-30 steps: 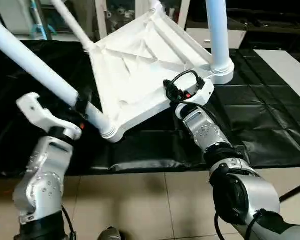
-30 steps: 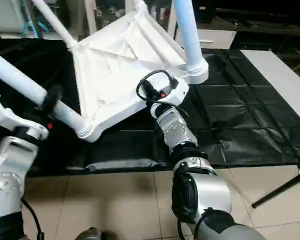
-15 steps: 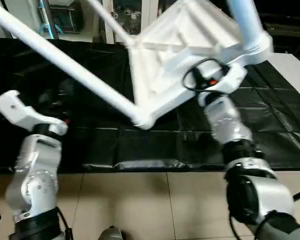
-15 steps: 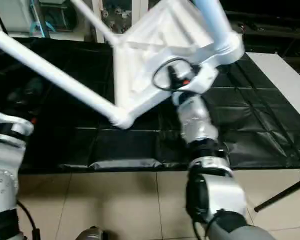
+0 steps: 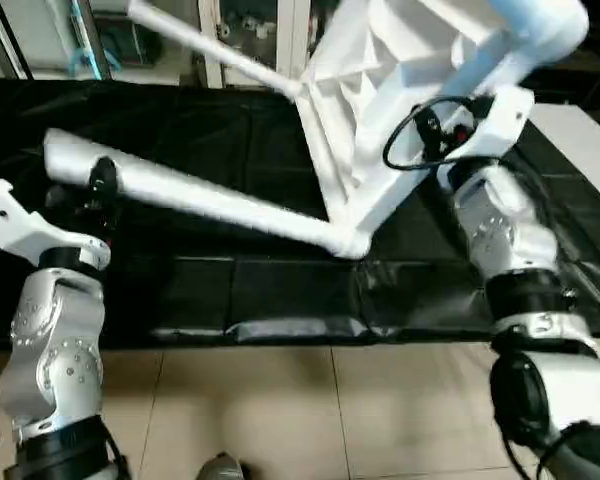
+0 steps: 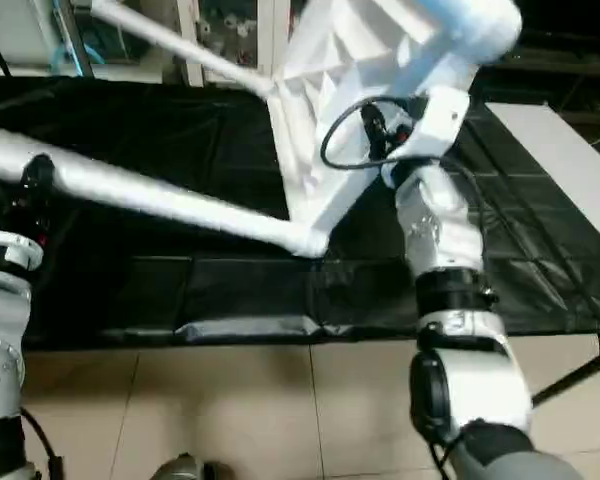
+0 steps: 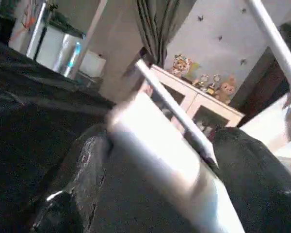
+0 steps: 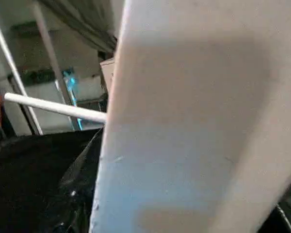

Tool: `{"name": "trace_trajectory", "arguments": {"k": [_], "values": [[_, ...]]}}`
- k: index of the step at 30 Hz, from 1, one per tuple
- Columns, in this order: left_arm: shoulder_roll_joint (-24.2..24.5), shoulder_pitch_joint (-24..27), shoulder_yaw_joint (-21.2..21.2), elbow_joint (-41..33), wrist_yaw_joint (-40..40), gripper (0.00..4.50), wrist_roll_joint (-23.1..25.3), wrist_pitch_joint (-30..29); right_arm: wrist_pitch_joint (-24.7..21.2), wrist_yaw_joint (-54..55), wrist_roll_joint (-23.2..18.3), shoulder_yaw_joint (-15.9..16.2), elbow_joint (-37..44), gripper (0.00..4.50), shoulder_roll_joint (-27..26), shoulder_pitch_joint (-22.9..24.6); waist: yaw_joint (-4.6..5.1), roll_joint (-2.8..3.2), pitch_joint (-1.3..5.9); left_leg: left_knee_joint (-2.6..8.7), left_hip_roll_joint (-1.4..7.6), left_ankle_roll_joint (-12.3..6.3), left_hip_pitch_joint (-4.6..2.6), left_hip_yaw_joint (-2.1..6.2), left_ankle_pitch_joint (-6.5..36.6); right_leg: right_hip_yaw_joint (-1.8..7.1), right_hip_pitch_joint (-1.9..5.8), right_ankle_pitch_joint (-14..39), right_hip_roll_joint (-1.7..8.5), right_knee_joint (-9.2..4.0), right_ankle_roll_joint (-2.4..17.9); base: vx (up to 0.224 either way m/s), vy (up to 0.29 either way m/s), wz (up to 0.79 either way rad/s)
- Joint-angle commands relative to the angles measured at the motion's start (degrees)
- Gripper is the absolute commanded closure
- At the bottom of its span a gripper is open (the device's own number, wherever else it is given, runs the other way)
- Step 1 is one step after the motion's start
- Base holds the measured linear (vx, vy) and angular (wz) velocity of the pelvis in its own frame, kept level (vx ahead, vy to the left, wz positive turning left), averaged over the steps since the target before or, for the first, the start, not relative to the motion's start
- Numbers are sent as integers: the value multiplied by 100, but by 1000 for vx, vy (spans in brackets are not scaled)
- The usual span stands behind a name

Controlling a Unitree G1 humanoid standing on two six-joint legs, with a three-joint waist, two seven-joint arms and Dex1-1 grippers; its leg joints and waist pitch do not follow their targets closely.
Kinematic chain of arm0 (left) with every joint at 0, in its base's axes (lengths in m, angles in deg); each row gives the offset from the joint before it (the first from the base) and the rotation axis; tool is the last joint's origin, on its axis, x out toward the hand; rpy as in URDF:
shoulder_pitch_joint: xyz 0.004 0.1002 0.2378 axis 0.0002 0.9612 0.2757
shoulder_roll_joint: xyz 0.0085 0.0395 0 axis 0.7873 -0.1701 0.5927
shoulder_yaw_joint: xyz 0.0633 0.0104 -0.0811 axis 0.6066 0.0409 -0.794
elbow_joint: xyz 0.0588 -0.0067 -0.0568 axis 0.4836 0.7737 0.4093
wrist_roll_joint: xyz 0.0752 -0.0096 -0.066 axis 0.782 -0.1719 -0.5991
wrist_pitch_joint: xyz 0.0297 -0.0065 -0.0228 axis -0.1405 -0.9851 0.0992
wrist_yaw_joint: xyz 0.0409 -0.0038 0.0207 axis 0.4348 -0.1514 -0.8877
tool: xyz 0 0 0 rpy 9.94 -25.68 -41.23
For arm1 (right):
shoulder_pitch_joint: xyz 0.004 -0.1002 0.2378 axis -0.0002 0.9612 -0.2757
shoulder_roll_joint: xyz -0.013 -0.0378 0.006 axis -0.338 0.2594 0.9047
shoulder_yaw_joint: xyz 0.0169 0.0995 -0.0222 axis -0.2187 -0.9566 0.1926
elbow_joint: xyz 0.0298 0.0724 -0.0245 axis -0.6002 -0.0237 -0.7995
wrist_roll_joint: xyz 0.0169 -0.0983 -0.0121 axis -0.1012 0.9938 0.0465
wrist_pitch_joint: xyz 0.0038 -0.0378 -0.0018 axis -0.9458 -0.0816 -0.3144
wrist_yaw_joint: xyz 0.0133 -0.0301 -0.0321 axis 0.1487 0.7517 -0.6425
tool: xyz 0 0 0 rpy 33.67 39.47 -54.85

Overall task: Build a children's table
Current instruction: Flip table

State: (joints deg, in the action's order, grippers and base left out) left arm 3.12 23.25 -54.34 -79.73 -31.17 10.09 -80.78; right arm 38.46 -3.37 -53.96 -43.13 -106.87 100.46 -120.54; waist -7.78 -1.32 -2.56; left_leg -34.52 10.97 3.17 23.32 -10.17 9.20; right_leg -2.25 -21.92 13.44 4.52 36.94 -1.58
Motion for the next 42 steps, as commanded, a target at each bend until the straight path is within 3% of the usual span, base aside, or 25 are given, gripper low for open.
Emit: {"name": "trace_trajectory", "arguments": {"k": [1,4,8,9,11,13,14,19,27,32,34,35,36,38,39,40,41,42], "values": [[114,-68,283,-81,196,82,124,17,-16,82,366,133,283,246,184,-202,58,23,388,389,171,364,-241,33,976,173,135,-291,241,-392,653,0,0,0],[544,163,1100,-214,784,82,575,-169,-282,316,676,406,546,247,261,-298,30,7,400,370,170,320,-243,31,760,166,131,-508,224,-360,644,0,0,0],[872,280,1733,-292,1261,82,830,-366,-396,522,983,605,565,247,318,-408,23,13,411,354,160,359,-248,24,613,158,117,-621,205,-325,666,0,0,0],[993,298,1918,-306,1369,82,964,-400,-420,583,1071,653,561,247,337,-431,31,-9,400,360,158,360,-235,16,633,161,119,-610,203,-335,665,0,0,0],[1097,307,2089,-305,1451,82,1111,-448,-421,673,1258,750,552,248,372,-476,47,0,369,407,169,471,-221,25,870,161,105,-174,240,-357,693,0,0,0],[1079,282,2074,-253,1416,82,1169,-396,-434,741,1285,751,523,250,352,-501,58,4,374,408,170,535,-232,26,980,165,100,-79,247,-358,709,0,0,0],[1011,233,1949,-142,1270,82,1216,-290,-455,803,1283,731,512,252,317,-519,102,-45,383,407,154,551,-185,28,914,172,154,-260,241,-341,666,0,0,0],[1081,242,1797,-106,1236,82,1261,-210,-526,758,1242,697,567,255,242,-514,203,-37,393,362,140,342,-186,18,666,173,158,-647,223,-326,720,0,0,0],[1191,363,1988,-325,1517,82,1299,-198,-683,333,1122,818,839,255,168,-378,226,-61,380,364,155,305,-201,12,661,172,154,-636,214,-314,844,0,0,0],[1322,336,2095,-514,1660,82,1321,-368,-1210,-55,981,923,1709,255,366,36,236,-80,392,344,144,216,-184,19,356,171,198,-1085,215,-281,850,0,0,0],[1347,333,2111,-537,1684,82,1319,-381,-1260,-87,961,915,1780,255,389,73,249,-82,385,347,146,201,-190,14,433,172,190,-959,217,-293,877,0,0,0],[1371,311,2146,-600,1735,82,1282,-432,-1309,-108,966,904,1866,255,449,126,262,-85,378,350,146,210,-188,11,492,174,184,-865,215,-298,895,0,0,0],[1412,258,2181,-722,1835,82,1206,-537,-1410,-101,993,870,1995,255,523,185,257,-36,370,357,155,257,-205,12,610,178,168,-680,226,-306,924,0,0,0],[1458,176,2220,-847,1961,82,1135,-649,-1461,80,1099,815,2070,255,534,194,248,-15,367,363,161,344,-223,12,692,180,150,-561,216,-313,922,0,0,0],[1460,170,2222,-851,1963,82,1134,-653,-1461,88,1100,812,2070,255,531,193,257,-32,369,368,156,390,-228,12,739,175,148,-519,207,-316,925,0,0,0],[1480,53,2249,-925,1994,52,1126,-719,-1488,230,1110,752,2115,199,472,190,261,-21,366,372,154,425,-228,13,765,176,144,-505,205,-319,921,0,0,0],[1494,-6,2271,-948,2026,52,1127,-716,-1475,296,1114,740,2129,199,416,193,253,5,369,368,151,446,-240,13,795,175,131,-480,205,-318,919,0,0,0],[1535,-90,2315,-970,2053,45,1175,-685,-1460,395,1108,733,2174,185,321,212,260,-10,366,371,147,474,-231,14,836,177,135,-448,204,-322,910,0,0,0]]}}
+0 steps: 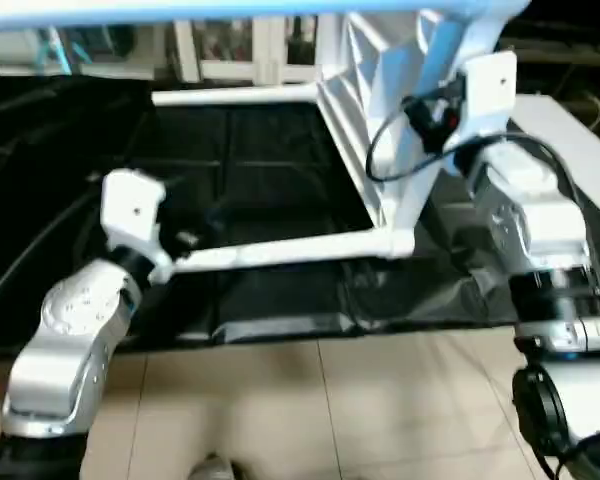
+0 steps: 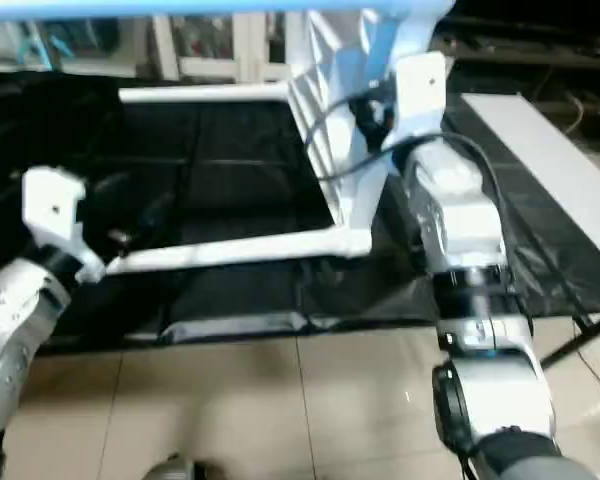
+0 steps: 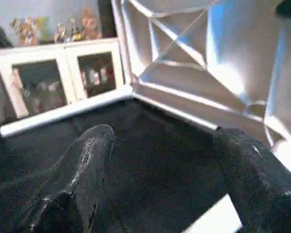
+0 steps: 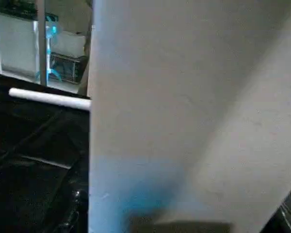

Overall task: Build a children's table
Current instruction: Flip table

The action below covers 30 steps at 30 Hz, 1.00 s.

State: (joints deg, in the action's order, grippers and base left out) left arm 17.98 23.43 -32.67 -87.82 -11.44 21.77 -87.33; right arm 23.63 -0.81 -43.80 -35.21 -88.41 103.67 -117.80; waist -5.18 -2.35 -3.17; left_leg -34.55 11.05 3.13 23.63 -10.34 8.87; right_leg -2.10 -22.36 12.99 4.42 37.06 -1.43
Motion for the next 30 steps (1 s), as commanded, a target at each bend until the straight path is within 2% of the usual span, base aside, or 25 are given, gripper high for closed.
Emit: {"name": "trace_trajectory", "arguments": {"k": [1,5,6,8,9,10,11,12,13,14,16,18,19,20,21,22,23,24,25,26,27,28,29,30], "values": [[112,-148,204,-167,103,42,103,26,38,226,92,-66,339,183,-68,-42,-7,93,430,377,141,487,-259,34,858,162,186,-405,221,-335,884,0,0,0],[384,-166,462,-238,331,3,545,446,167,392,83,-104,464,145,-243,66,1,85,414,405,151,545,-260,49,1068,167,180,-53,239,-359,734,0,0,0],[402,-152,484,-285,387,3,565,506,169,385,63,-111,529,141,-264,100,4,53,415,404,152,559,-265,42,1070,169,175,-66,236,-363,712,0,0,0],[498,-48,620,-530,529,1,714,749,245,217,-67,-110,952,125,-280,368,-9,80,413,405,156,567,-272,45,1037,170,167,-151,235,-356,706,0,0,0],[511,-9,658,-624,565,0,739,824,275,173,-84,-109,1104,112,-259,479,-20,79,416,404,167,547,-255,56,972,171,191,-285,244,-340,659,0,0,0],[520,10,681,-682,586,0,743,861,286,155,-81,-112,1201,103,-251,548,-14,79,420,404,164,539,-264,52,958,167,179,-338,235,-338,654,0,0,0],[512,49,705,-818,651,0,677,919,252,103,-155,-145,1411,94,-253,698,-16,98,418,406,160,547,-264,53,977,166,177,-326,233,-339,664,0,0,0],[510,66,718,-879,679,0,641,947,228,86,-192,-163,1513,94,-259,768,-22,87,414,409,162,553,-264,50,1025,171,181,-285,236,-345,666,0,0,0],[509,72,722,-903,689,0,628,957,220,79,-206,-170,1551,74,-261,795,-15,82,408,418,159,567,-269,48,1113,171,171,-167,230,-352,670,0,0,0],[558,123,776,-1083,756,0,665,1137,191,-23,-349,-218,1941,67,-267,1148,-10,82,405,421,159,572,-273,50,1169,172,168,-90,231,-357,672,0,0,0],[569,154,822,-1179,840,0,713,1454,304,-186,-446,-206,2309,50,-242,1546,-25,75,378,450,176,551,-271,62,1373,185,168,175,244,-409,578,0,0,0],[562,163,846,-1198,885,0,751,1580,372,-256,-472,-197,2429,40,-231,1679,-14,71,373,470,176,569,-277,70,1549,187,163,428,251,-425,571,0,0,0],[594,139,938,-1210,919,0,940,1863,594,-321,-442,-192,2622,23,-201,1904,-24,194,369,471,173,617,-293,85,1707,193,129,604,259,-438,563,0,0,0],[594,139,938,-1210,919,0,940,1863,594,-321,-442,-192,2622,17,-201,1904,2,149,356,478,176,626,-288,75,1783,198,123,688,250,-481,530,0,0,0],[575,26,985,-1179,900,0,1102,2138,791,-305,-409,-235,2842,17,-209,2133,6,117,365,484,175,641,-286,87,1870,195,132,816,253,-475,521,0,0,0],[575,-46,995,-1146,895,0,1164,2211,855,-292,-389,-250,2932,4,-209,2230,-7,123,362,481,184,639,-295,87,1903,205,116,882,265,-484,490,0,0,0],[592,-119,995,-1096,875,0,1246,2280,958,-272,-311,-236,3001,4,-184,2323,0,183,353,490,177,660,-292,98,1944,205,109,914,258,-481,489,0,0,0],[609,-168,993,-1060,862,0,1302,2319,1030,-260,-249,-219,3045,4,-162,2385,13,153,354,485,178,674,-311,96,2057,203,94,985,249,-494,487,0,0,0],[665,-238,975,-983,775,0,1477,2392,1165,-298,-195,-191,3119,4,-125,2477,12,149,350,497,179,681,-304,105,2120,198,96,1082,246,-507,481,0,0,0],[703,-282,962,-931,712,0,1598,2443,1252,-327,-164,-175,3172,4,-102,2538,12,147,346,490,172,676,-304,103,2149,205,88,1101,249,-503,476,0,0,0],[776,-462,831,-795,513,0,1856,2669,1533,-504,-178,-129,3410,4,-66,2738,23,144,343,498,171,669,-296,110,2172,203,93,1140,252,-502,483,0,0,0],[826,-568,749,-720,413,0,2006,2811,1678,-624,-210,-101,3565,4,-54,2866,-9,171,354,482,181,647,-317,112,2255,209,80,1214,260,-532,414,0,0,0],[863,-643,689,-673,367,0,2082,2896,1764,-718,-244,-77,3680,4,-49,2963,9,159,348,484,175,630,-313,116,2273,210,75,1199,255,-528,424,0,0,0],[863,-643,689,-673,367,0,2082,2896,1764,-718,-244,-77,3680,4,-49,2963,17,157,351,505,176,614,-289,136,2253,197,105,1195,259,-515,449,0,0,0]]}}
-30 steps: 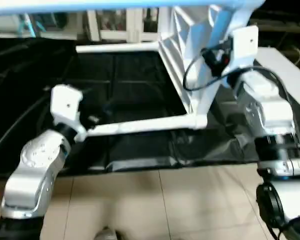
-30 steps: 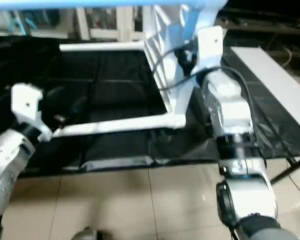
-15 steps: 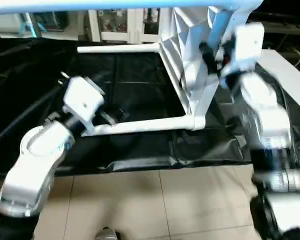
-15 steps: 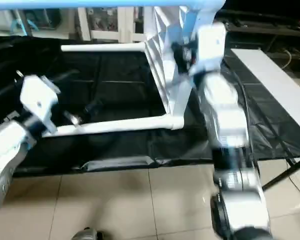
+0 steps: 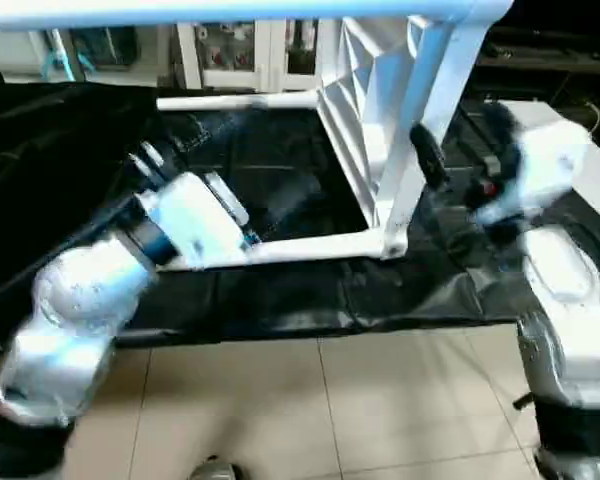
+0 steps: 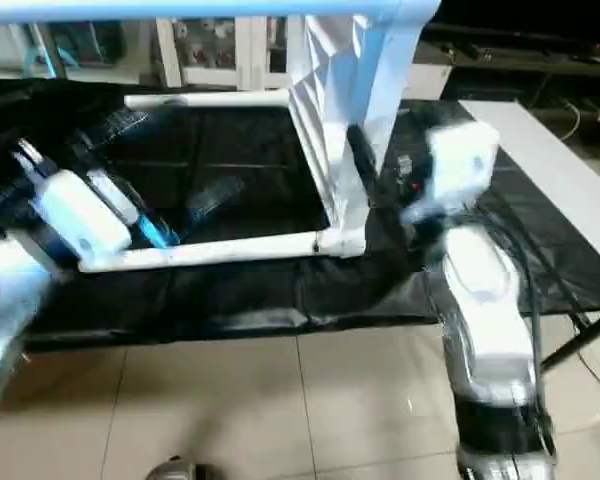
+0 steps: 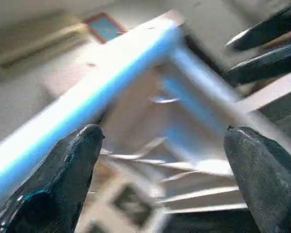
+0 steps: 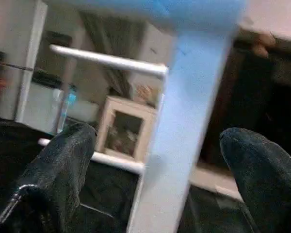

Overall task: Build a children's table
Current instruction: Flip table

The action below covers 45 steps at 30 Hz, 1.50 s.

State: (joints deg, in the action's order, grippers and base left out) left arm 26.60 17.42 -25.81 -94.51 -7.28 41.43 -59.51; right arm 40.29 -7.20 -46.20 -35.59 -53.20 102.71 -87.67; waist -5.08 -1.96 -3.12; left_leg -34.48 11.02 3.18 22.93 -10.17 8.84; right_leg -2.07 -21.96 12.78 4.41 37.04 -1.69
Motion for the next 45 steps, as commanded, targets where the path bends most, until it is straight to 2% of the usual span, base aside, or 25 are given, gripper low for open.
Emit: {"name": "trace_trajectory", "arguments": {"k": [1,2,3,4,5,6,9,10,11,15,17,25,31,33,34,37,39,40,41,42,45], "values": [[65,-158,-72,93,-91,0,249,249,157,-263,-92,29,296,4,56,97,14,121,349,505,181,592,-215,127,2232,189,66,1160,258,-507,528,0,0,0],[140,-281,-116,242,-120,0,429,361,160,-486,-203,151,376,4,95,242,10,123,348,501,186,582,-217,128,2238,191,60,1130,259,-502,538,0,0,0],[187,-361,-127,348,-129,0,510,392,125,-631,-232,275,371,4,145,308,-6,158,350,488,186,570,-238,130,2283,196,41,1065,258,-493,558,0,0,0],[263,-521,-142,543,-186,0,661,479,59,-847,-212,525,328,4,244,383,13,136,343,499,175,547,-220,134,2331,192,61,1091,249,-502,578,0,0,0],[263,-521,-142,543,-186,0,661,479,59,-847,-212,525,328,4,244,383,4,138,345,499,174,545,-222,135,2337,193,59,1110,254,-505,587,0,0,0],[335,-713,-152,743,-284,0,813,620,25,-993,-136,753,273,4,309,431,7,140,347,495,172,542,-226,138,2360,194,50,1118,261,-504,632,0,0,0],[408,-990,-173,966,-430,0,982,844,9,-1088,-28,950,192,4,330,486,-6,146,349,498,185,561,-234,145,2369,194,42,1085,273,-498,709,0,0,0],[438,-1087,-189,1037,-454,0,1028,881,14,-1086,28,996,152,4,317,497,-6,115,361,494,189,559,-226,144,2302,192,58,963,281,-476,751,0,0,0],[488,-1240,-211,1186,-498,0,1162,1000,21,-1107,107,1033,101,4,278,515,-21,131,353,491,186,546,-228,137,2286,193,41,950,276,-481,766,0,0,0],[577,-1407,-198,1365,-553,0,1357,1121,-7,-1082,225,1074,44,4,293,508,-28,129,360,487,181,554,-225,137,2226,194,47,960,283,-471,740,0,0,0],[708,-1586,-181,1600,-673,0,1621,1313,-45,-1074,316,1148,1,4,367,498,-29,140,357,490,187,563,-220,141,2221,194,47,924,287,-473,753,0,0,0],[1017,-2146,-108,2386,-1033,0,2261,1707,52,-1354,212,1364,105,4,342,577,-32,151,364,485,186,560,-228,157,2314,190,42,887,293,-459,779,0,0,0],[1169,-2455,72,2963,-927,0,2482,1767,71,-1417,205,1501,185,4,333,601,-46,186,353,496,195,611,-247,171,2518,196,10,1037,309,-465,808,0,0,0],[1157,-2515,103,3117,-940,0,2526,1783,63,-1429,222,1522,193,4,320,595,-48,177,352,503,196,612,-243,172,2550,197,13,1070,313,-471,815,0,0,0],[1147,-2558,122,3217,-936,0,2539,1800,61,-1440,235,1536,196,4,312,589,-62,235,357,499,192,630,-254,182,2579,198,2,1069,317,-465,825,0,0,0],[1130,-2636,154,3368,-953,0,2573,1832,55,-1451,263,1557,209,4,303,583,-65,196,364,501,196,627,-245,182,2563,195,21,930,315,-458,857,0,0,0],[1129,-2679,172,3457,-947,0,2603,1816,50,-1465,285,1561,225,4,300,587,-74,202,365,496,198,603,-236,176,2455,194,26,781,313,-440,891,0,0,0],[1132,-2707,172,3520,-953,0,2600,1831,46,-1459,293,1570,243,4,299,591,-78,225,365,493,192,609,-243,170,2473,195,20,777,309,-448,892,0,0,0],[1143,-2745,175,3589,-980,0,2612,1849,41,-1445,296,1581,261,4,298,593,-81,216,369,491,193,606,-244,172,2466,194,27,767,312,-442,898,0,0,0],[1150,-2773,173,3641,-1008,29,2618,1857,39,-1434,295,1586,275,0,295,593,-87,219,368,493,196,604,-243,174,2445,194,29,743,314,-438,911,0,0,0],[1146,-2815,147,3731,-1072,36,2621,1842,43,-1429,293,1589,295,0,279,593,-93,226,367,494,199,598,-239,174,2415,194,36,713,317,-432,922,0,0,0]]}}
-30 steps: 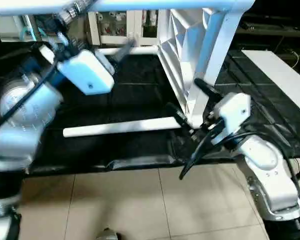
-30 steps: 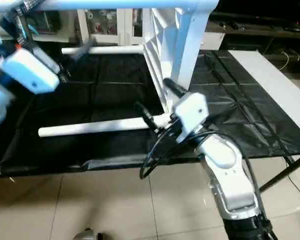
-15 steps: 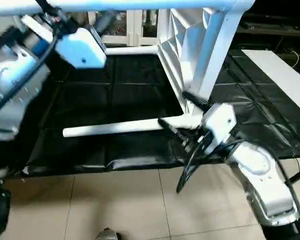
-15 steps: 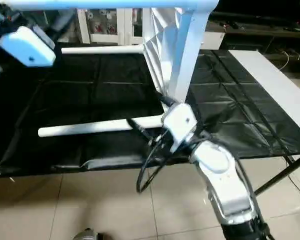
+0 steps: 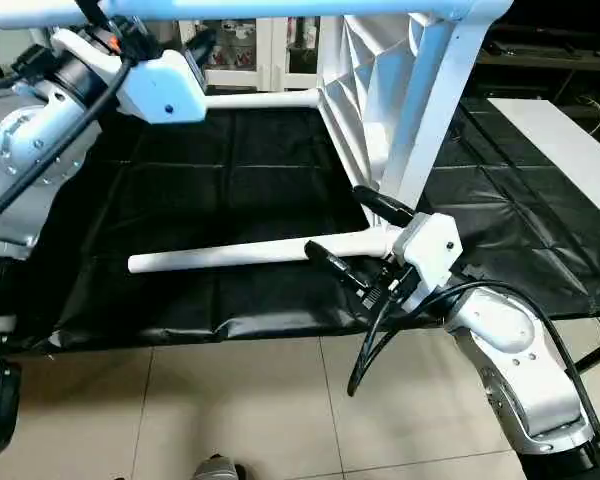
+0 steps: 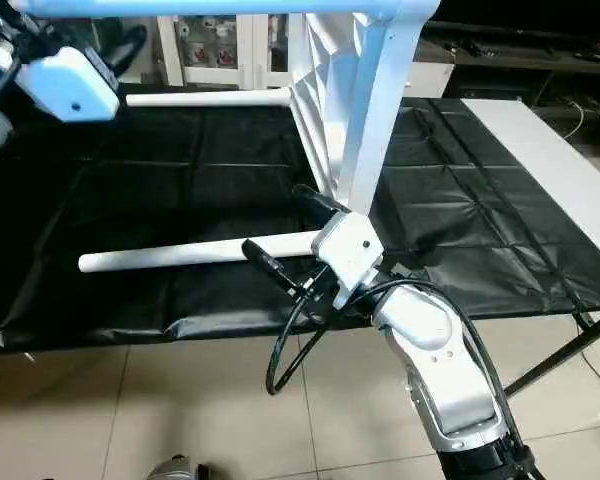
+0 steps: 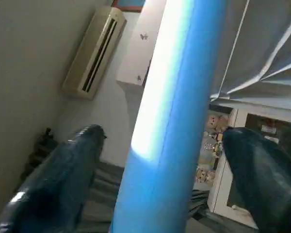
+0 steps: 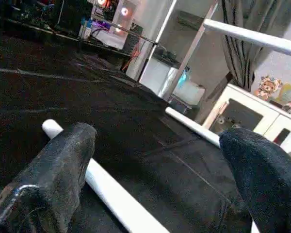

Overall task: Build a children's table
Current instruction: Flip table

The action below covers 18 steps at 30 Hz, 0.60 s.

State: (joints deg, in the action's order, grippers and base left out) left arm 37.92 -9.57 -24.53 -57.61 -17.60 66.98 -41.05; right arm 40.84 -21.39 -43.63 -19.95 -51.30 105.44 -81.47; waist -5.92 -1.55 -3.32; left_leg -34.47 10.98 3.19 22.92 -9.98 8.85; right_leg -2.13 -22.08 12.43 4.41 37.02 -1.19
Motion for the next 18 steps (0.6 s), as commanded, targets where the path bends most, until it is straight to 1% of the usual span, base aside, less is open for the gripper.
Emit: {"name": "trace_trajectory", "arguments": {"k": [1,2,4,6,8,10,11,12,13,16,17,18], "values": [[-4,-118,-26,68,-85,53,67,-79,1,-10,25,25,119,0,-18,-29,-8,191,384,494,201,597,-238,155,2423,200,44,756,314,-429,874,0,0,0],[-26,-117,-70,83,-122,77,44,-126,10,-9,14,23,131,0,-37,-30,-8,192,384,493,201,600,-241,154,2446,201,39,782,315,-432,876,0,0,0],[-63,-112,-151,91,-153,84,-25,-245,40,-8,-26,14,163,0,-74,-25,-5,180,381,499,206,608,-244,156,2478,199,36,813,315,-435,886,0,0,0],[-72,-113,-193,102,-153,92,-74,-298,72,-23,-71,8,192,0,-95,-12,-10,190,374,502,205,620,-249,159,2555,200,29,915,320,-445,883,0,0,0],[-68,-101,-230,88,-161,127,-91,-340,100,-59,-119,11,216,0,-101,3,-14,188,371,503,206,617,-254,160,2595,205,25,1002,325,-455,863,0,0,0],[-84,-92,-255,93,-142,129,-159,-359,127,-85,-176,7,236,0,-122,18,-23,192,373,506,210,613,-253,164,2582,205,23,997,326,-457,841,0,0,0],[-89,-89,-260,91,-145,148,-174,-359,137,-89,-211,-2,252,0,-141,24,-26,194,374,504,210,613,-257,163,2588,205,18,989,326,-457,840,0,0,0],[-90,-79,-262,85,-154,148,-181,-359,148,-92,-227,-7,263,0,-158,34,-24,161,371,508,211,598,-254,158,2596,206,17,1004,324,-463,840,0,0,0],[-99,-61,-262,71,-138,163,-205,-379,165,-88,-253,-21,275,0,-185,36,-38,180,373,507,213,596,-250,162,2565,206,20,991,329,-454,841,0,0,0],[-141,-20,-268,48,-90,182,-297,-456,152,-106,-411,-84,319,0,-279,25,-41,180,377,506,207,605,-249,161,2563,206,16,988,328,-452,838,0,0,0],[-141,-20,-268,48,-90,203,-297,-456,152,-106,-411,-84,319,0,-279,25,-38,180,376,507,207,599,-249,158,2556,208,14,977,328,-455,840,0,0,0],[-151,0,-289,35,-81,203,-325,-467,132,-121,-516,-100,355,0,-324,32,-40,181,378,505,205,591,-240,158,2518,209,21,937,328,-452,838,0,0,0]]}}
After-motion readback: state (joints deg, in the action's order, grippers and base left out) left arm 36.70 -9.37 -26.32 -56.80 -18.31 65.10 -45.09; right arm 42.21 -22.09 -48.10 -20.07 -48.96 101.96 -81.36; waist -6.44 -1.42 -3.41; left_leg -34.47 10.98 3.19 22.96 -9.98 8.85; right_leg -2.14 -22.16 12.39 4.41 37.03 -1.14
